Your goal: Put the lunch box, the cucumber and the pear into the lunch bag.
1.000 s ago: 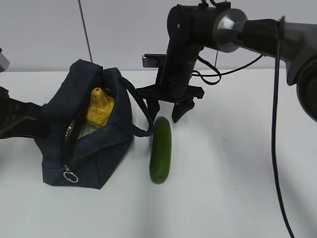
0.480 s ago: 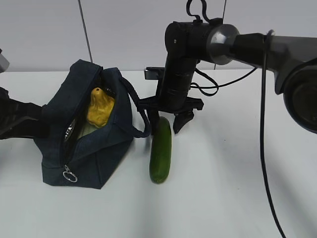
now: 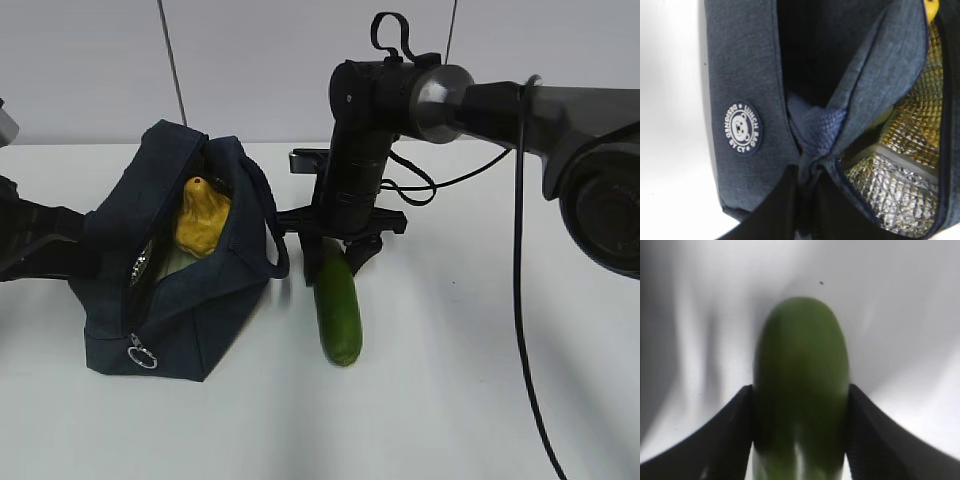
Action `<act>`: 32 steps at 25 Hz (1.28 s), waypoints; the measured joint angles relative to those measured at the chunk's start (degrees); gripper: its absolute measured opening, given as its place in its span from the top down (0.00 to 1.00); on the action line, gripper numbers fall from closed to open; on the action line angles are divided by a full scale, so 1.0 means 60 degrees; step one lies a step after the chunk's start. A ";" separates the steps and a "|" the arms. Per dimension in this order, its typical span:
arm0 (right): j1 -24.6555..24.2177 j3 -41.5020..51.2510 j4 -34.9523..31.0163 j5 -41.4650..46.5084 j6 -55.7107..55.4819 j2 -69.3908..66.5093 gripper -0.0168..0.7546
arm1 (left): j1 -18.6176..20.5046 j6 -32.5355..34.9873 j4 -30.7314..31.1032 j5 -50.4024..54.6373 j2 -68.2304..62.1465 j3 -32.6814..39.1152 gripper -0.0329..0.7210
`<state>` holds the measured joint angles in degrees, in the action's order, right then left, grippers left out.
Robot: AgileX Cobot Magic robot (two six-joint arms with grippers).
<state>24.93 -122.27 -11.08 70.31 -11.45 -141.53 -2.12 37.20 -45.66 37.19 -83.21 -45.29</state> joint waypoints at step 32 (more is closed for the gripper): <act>0.0305 0.0000 -0.1517 0.0174 0.1235 0.4218 0.49 | 0.0000 0.0000 -0.0168 0.0357 0.0000 0.0000 0.96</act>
<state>26.76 -122.27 -20.18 71.36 -4.04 -116.22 -2.12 37.20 -46.67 39.33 -83.21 -45.29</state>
